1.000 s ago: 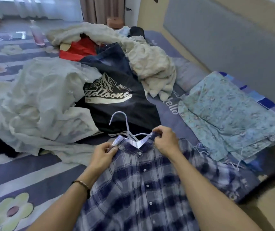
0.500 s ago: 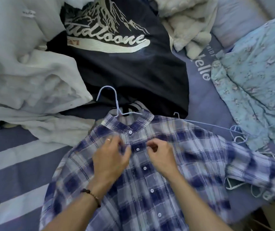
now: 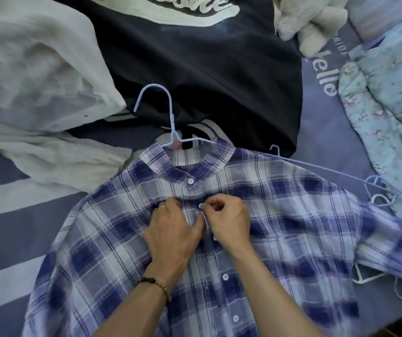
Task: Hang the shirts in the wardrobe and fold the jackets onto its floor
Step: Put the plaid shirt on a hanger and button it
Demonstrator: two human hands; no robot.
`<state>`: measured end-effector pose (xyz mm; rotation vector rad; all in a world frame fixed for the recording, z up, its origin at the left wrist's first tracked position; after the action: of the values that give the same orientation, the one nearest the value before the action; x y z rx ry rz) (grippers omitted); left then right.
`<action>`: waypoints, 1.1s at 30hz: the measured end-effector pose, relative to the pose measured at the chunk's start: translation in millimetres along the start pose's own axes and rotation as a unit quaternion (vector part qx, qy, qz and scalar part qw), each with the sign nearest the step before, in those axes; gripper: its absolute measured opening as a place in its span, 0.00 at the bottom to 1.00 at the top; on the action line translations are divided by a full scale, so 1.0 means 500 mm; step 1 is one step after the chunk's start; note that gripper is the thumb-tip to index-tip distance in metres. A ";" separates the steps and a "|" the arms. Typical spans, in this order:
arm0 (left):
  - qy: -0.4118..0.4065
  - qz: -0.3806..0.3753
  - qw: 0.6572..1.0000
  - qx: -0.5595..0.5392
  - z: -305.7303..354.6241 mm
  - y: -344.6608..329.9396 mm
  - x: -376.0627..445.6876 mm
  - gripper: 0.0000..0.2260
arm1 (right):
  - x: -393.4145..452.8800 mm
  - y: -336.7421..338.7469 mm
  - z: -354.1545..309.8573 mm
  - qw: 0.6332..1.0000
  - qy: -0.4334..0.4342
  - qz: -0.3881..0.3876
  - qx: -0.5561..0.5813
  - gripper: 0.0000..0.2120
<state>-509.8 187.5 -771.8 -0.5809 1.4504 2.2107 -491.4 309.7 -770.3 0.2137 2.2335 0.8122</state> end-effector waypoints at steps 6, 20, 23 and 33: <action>-0.053 0.016 0.997 0.046 0.006 0.003 0.005 0.14 | 0.003 0.002 -0.006 0.999 -0.011 -0.011 -0.038 0.04; -0.035 0.049 0.996 -0.070 0.016 0.030 0.016 0.09 | -0.005 -0.009 -0.001 0.999 0.038 -0.031 0.000 0.02; 0.002 -0.008 0.975 -0.221 0.004 0.037 0.002 0.04 | -0.012 0.002 -0.005 0.995 0.008 -0.045 0.089 0.03; 0.089 -0.164 0.797 -0.574 0.003 0.048 -0.023 0.07 | -0.048 -0.008 -0.011 0.978 0.014 -0.061 0.201 0.05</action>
<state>-514.2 178.8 -746.8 -1.2955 -0.1624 2.5549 -477.5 294.9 -755.6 0.2539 2.3939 0.2922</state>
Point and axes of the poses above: each hand's wrist, its own x-axis towards the middle knuckle, its own y-axis out of the back of the hand, z = x × y, the point moved 2 cm from there along x, towards the middle knuckle, and after that the axes turned 12 degrees about -z, right-handed, at the moved point
